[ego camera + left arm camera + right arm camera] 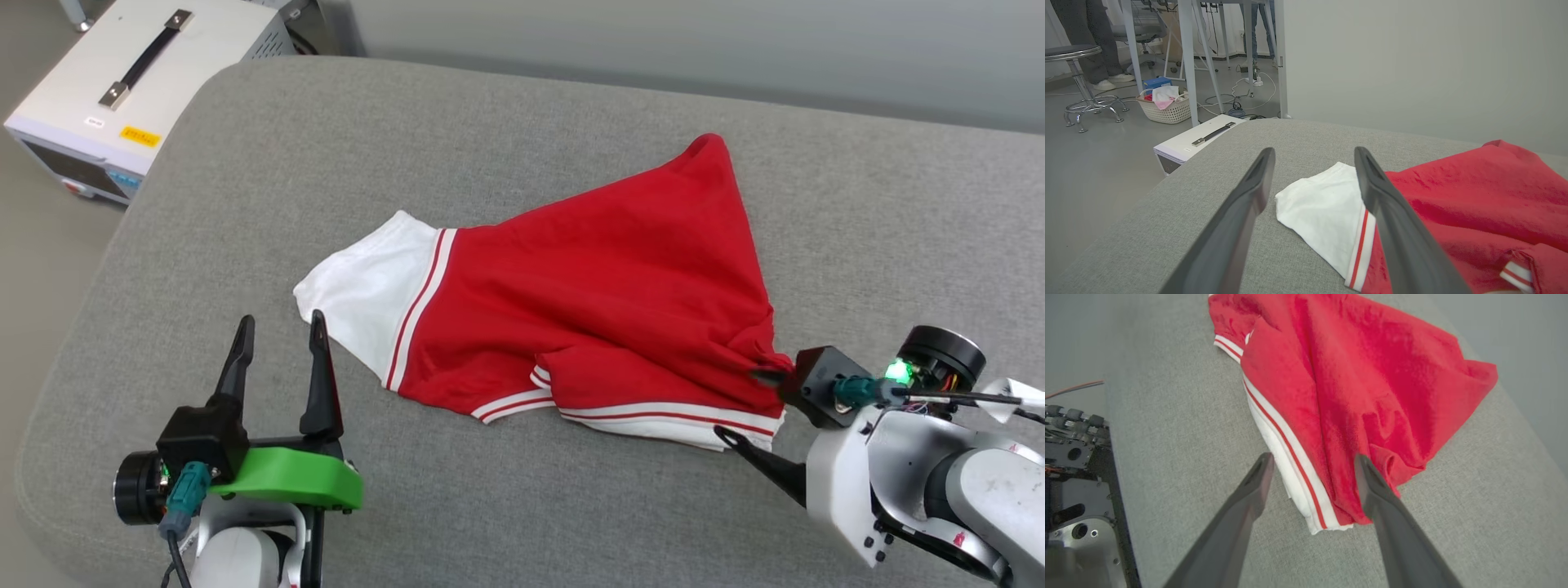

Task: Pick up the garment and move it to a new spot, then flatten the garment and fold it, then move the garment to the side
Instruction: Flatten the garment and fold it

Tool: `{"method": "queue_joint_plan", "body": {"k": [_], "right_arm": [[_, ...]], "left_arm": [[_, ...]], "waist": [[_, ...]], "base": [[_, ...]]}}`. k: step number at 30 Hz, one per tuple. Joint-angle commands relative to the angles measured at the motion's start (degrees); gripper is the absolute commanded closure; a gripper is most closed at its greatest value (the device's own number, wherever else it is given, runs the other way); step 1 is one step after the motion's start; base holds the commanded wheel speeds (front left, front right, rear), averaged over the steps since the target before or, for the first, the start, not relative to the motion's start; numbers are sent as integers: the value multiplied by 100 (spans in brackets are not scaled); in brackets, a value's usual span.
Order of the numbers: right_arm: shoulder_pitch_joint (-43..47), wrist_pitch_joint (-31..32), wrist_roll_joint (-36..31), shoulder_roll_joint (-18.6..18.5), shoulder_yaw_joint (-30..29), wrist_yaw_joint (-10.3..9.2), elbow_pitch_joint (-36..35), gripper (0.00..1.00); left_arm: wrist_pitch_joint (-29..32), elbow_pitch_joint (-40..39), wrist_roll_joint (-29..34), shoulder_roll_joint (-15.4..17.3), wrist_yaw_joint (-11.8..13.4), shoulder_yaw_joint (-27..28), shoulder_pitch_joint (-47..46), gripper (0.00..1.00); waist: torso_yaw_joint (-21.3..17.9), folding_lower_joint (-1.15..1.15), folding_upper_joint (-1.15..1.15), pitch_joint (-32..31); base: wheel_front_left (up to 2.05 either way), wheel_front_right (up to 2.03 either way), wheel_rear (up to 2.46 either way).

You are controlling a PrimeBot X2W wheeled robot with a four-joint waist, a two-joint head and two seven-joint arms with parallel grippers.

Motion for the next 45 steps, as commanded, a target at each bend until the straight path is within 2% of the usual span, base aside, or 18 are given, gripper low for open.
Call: {"method": "queue_joint_plan", "body": {"k": [1,9,20,21,27,32,38,45], "right_arm": [[-149,157,108,-74,124,-4,-7,0],[-616,621,292,-350,859,-4,371,0],[-1046,464,264,-221,1902,-4,1328,0],[-1113,198,351,-139,1978,-4,1465,100],[-1256,-509,414,-19,1844,-4,1601,100],[-964,-1017,673,-107,1235,-4,1363,100],[-247,-1076,760,-460,485,-4,1224,100],[821,-1005,955,-754,-441,-4,1465,100]], "left_arm": [[-33,4,61,-64,-61,35,-18,0],[-34,23,143,-214,-221,93,-240,0],[-34,48,-18,-244,-169,-33,-438,0],[-34,74,-31,-244,-143,-45,-436,0],[-34,144,21,-245,-155,-5,-334,0],[-34,179,109,-245,-206,63,-146,0],[-34,210,165,-245,-239,155,118,0],[-34,225,200,-245,-261,185,295,0]], "waist": [[84,0,0,153],[284,0,0,570],[419,0,0,919],[376,0,0,882],[186,0,0,568],[-32,0,0,179],[-284,0,0,-145],[-444,0,0,-291]], "base": [[0,0,0],[0,0,0],[0,0,0],[0,0,0],[0,0,0],[0,0,0],[0,0,0],[0,0,0]]}}
